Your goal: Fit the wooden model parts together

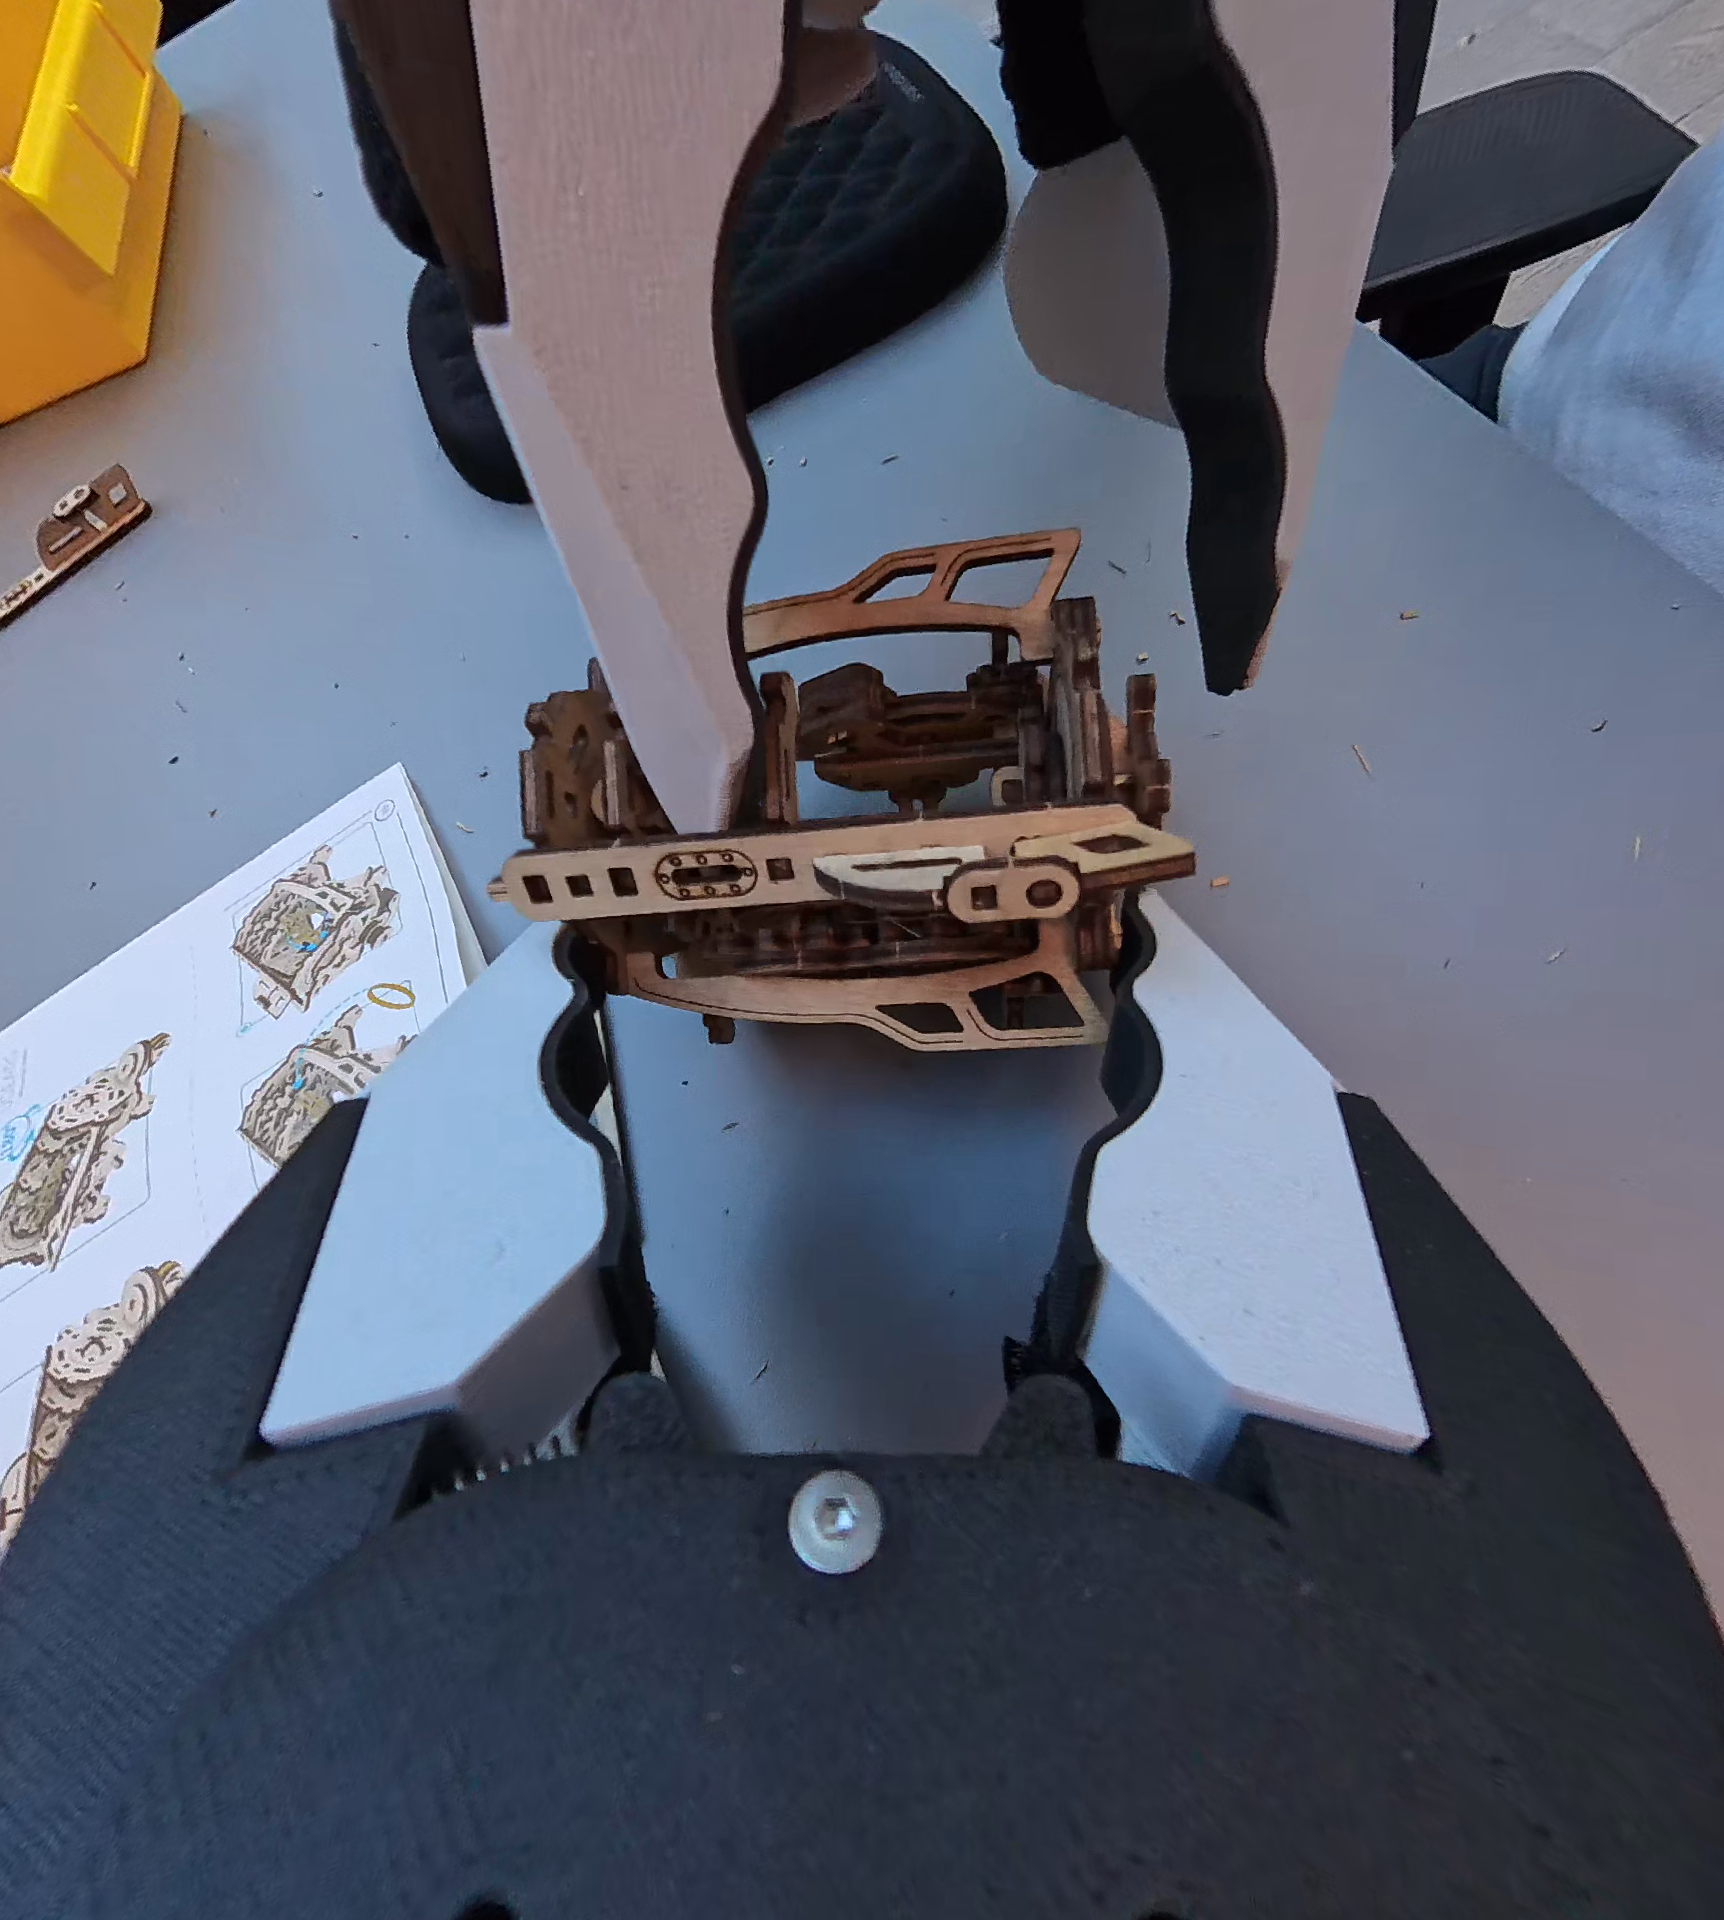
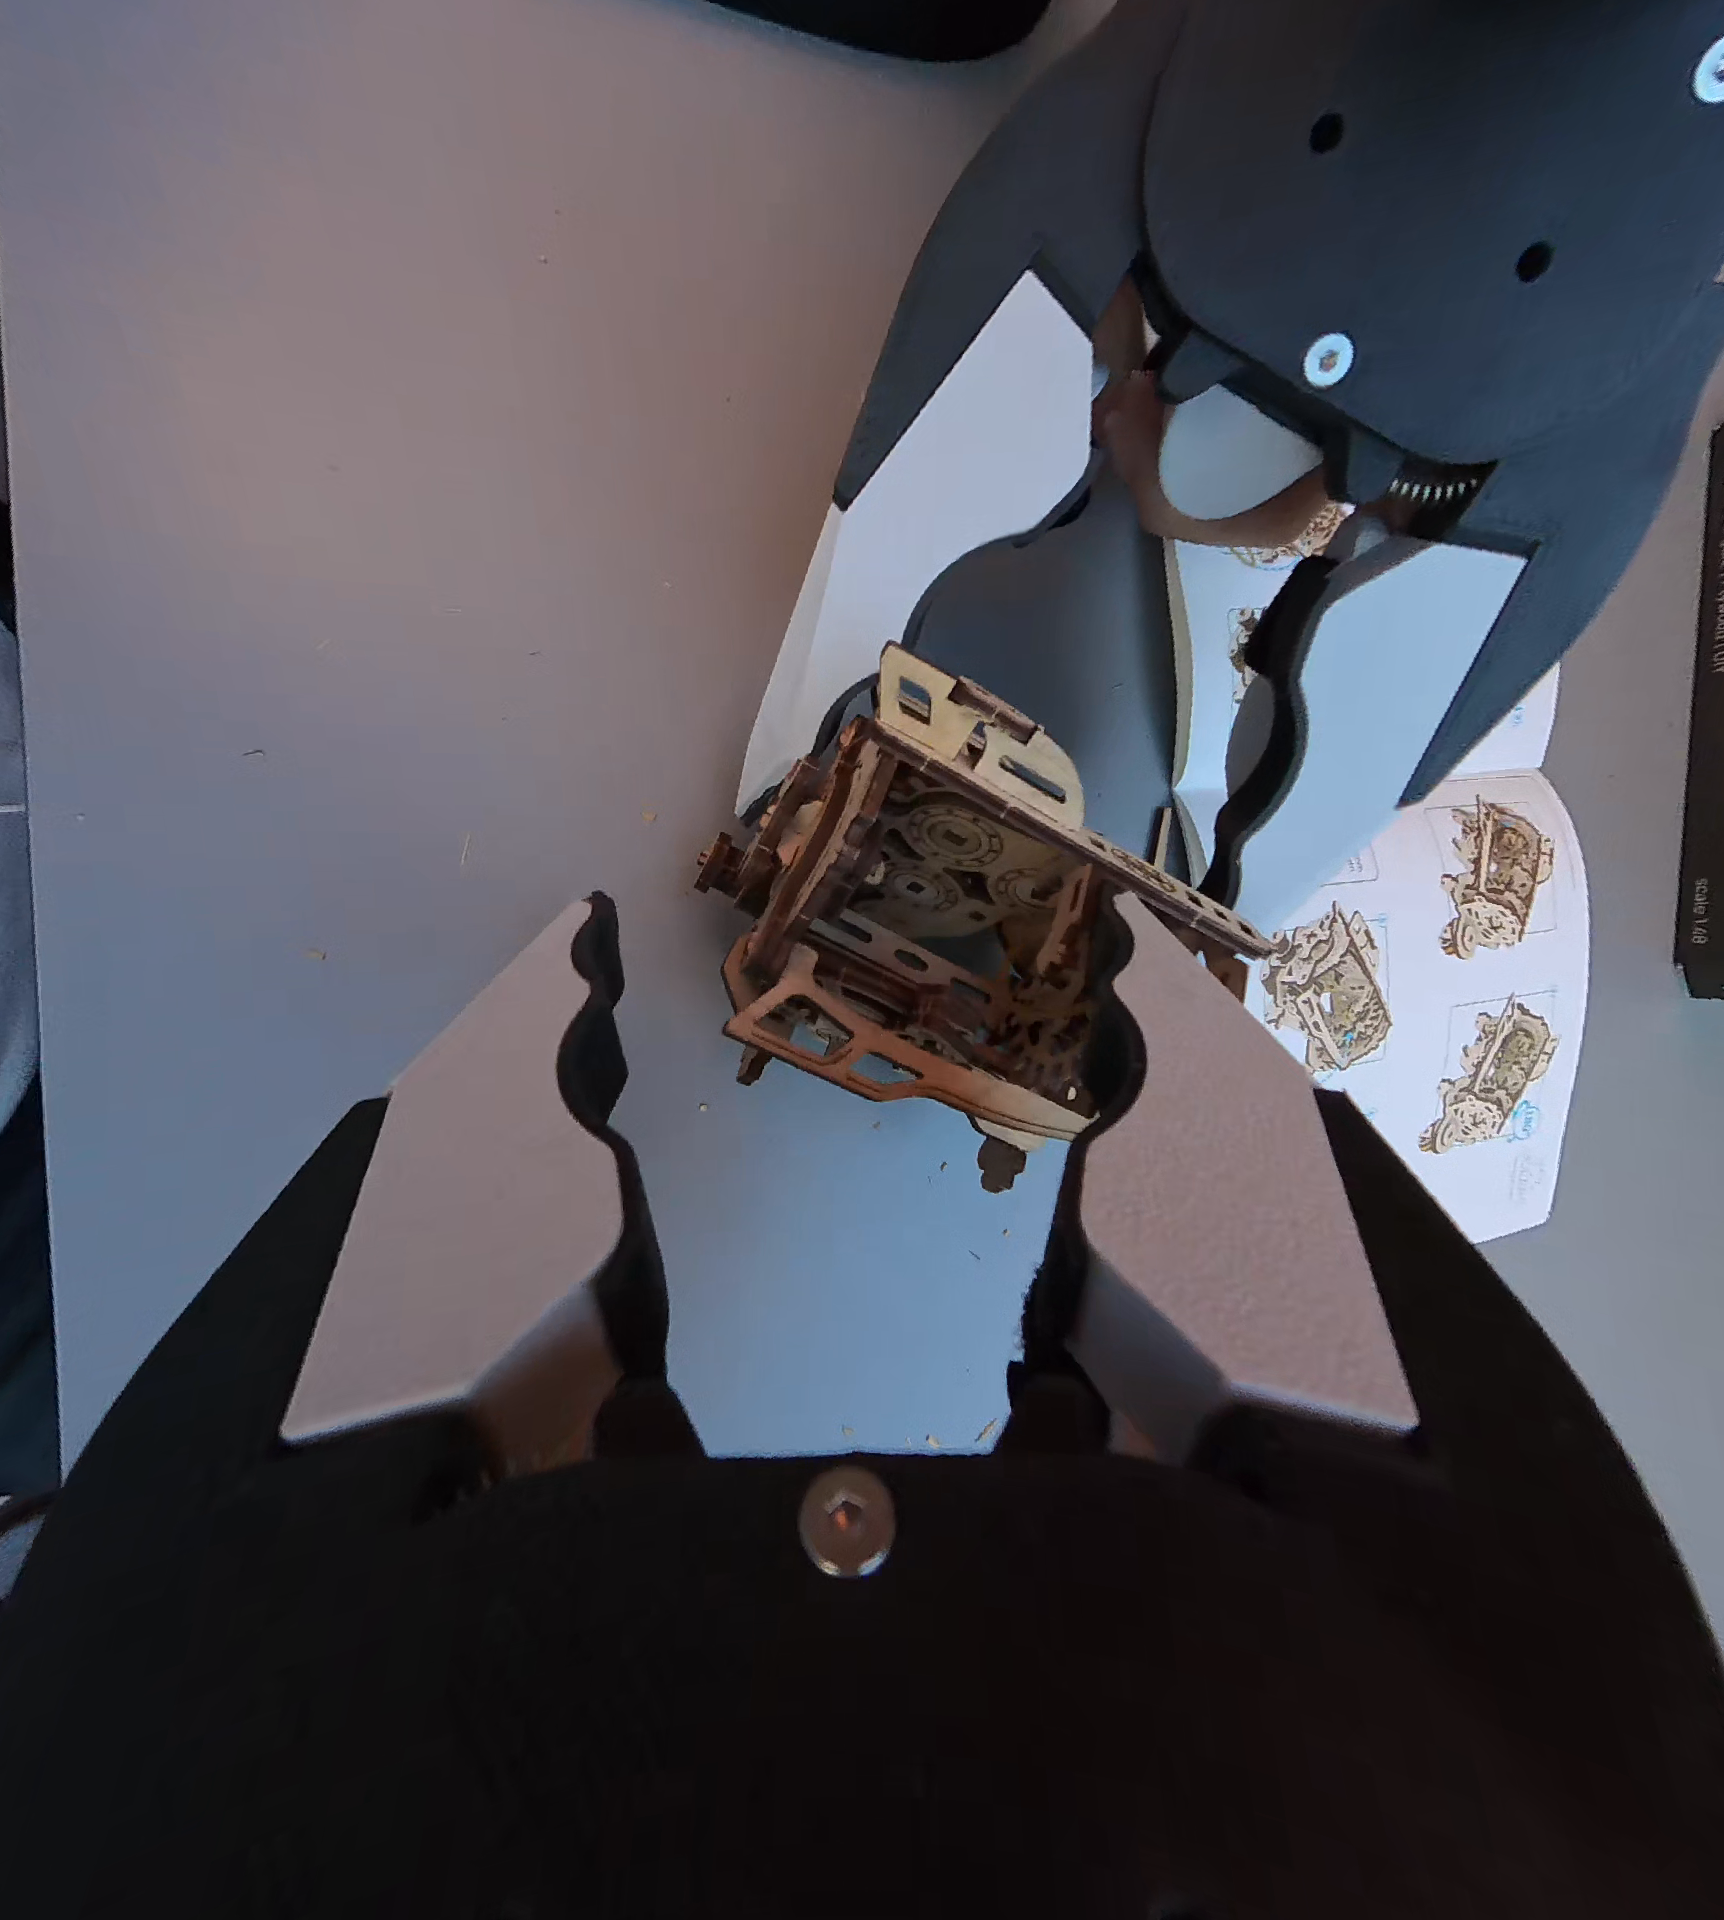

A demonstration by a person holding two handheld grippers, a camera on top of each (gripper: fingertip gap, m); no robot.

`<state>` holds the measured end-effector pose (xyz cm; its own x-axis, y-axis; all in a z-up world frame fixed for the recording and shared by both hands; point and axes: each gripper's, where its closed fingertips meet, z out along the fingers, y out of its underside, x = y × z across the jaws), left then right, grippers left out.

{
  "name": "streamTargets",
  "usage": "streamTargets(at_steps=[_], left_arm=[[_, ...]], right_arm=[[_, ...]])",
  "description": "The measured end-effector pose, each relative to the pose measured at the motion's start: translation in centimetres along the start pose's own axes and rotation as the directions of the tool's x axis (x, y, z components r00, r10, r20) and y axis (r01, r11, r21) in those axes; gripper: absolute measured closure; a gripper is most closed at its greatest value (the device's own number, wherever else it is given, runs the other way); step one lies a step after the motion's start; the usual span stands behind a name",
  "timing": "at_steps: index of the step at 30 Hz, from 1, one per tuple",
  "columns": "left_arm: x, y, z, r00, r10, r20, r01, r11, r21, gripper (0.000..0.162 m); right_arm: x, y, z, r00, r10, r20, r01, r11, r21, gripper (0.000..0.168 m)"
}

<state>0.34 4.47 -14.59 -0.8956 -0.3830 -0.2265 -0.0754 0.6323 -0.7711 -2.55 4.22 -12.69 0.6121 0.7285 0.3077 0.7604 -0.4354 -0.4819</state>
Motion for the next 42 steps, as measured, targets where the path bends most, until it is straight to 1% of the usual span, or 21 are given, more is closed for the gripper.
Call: streamTargets(at_steps=[3,5,10,15,19,21,23,26,31,35,42], left_arm=[[0.0,0.1,0.0,1.000,-0.003,-0.001,0.003,1.000,-0.001,0.065],[0.0,0.2,0.0,1.000,-0.004,-0.002,0.004,1.000,-0.004,0.065],[0.0,0.4,0.0,1.000,-0.004,-0.003,0.004,1.000,-0.014,0.065],[0.0,0.4,0.0,1.000,-0.004,-0.002,0.004,1.000,-0.013,0.065],[0.0,0.3,0.1,1.000,-0.001,0.000,0.001,1.000,-0.013,0.065],[0.0,0.3,0.1,1.000,0.002,0.001,-0.002,1.000,-0.013,0.065],[0.0,0.2,0.0,1.000,0.003,0.001,-0.003,1.000,-0.012,0.065],[0.1,0.2,0.0,1.000,0.004,0.001,-0.004,1.000,-0.012,0.065],[0.1,0.2,0.0,1.000,0.005,0.001,-0.005,1.000,-0.014,0.065],[0.1,0.2,0.0,1.000,0.008,0.002,-0.008,1.000,-0.014,0.065],[0.0,0.3,0.1,1.000,0.009,0.005,-0.009,1.000,-0.021,0.064]], right_arm=[[0.0,0.1,-0.1,1.000,-0.005,0.022,0.006,0.999,-0.040,0.080],[0.2,-0.1,-0.3,1.000,-0.008,0.015,0.009,0.999,-0.040,0.080],[0.2,-0.3,-1.6,1.000,0.008,-0.028,-0.007,1.000,0.010,0.080],[0.1,0.2,-3.0,0.993,0.093,-0.077,-0.087,0.993,0.084,0.081],[0.2,0.1,-3.1,0.984,0.150,-0.100,-0.138,0.983,0.122,0.084],[0.1,-0.4,-3.0,0.983,0.151,-0.106,-0.136,0.981,0.136,0.083],[0.1,-0.5,-2.7,0.986,0.103,-0.131,-0.087,0.989,0.117,0.081],[-0.1,0.0,-1.9,0.986,0.026,-0.166,-0.019,0.999,0.042,0.076],[-0.5,0.7,-1.1,0.979,-0.050,-0.198,0.040,0.998,-0.052,0.073],[-0.3,1.1,-0.6,0.971,-0.078,-0.228,0.057,0.994,-0.095,0.072],[-0.1,1.2,0.0,0.966,-0.086,-0.244,0.059,0.991,-0.118,0.072]])
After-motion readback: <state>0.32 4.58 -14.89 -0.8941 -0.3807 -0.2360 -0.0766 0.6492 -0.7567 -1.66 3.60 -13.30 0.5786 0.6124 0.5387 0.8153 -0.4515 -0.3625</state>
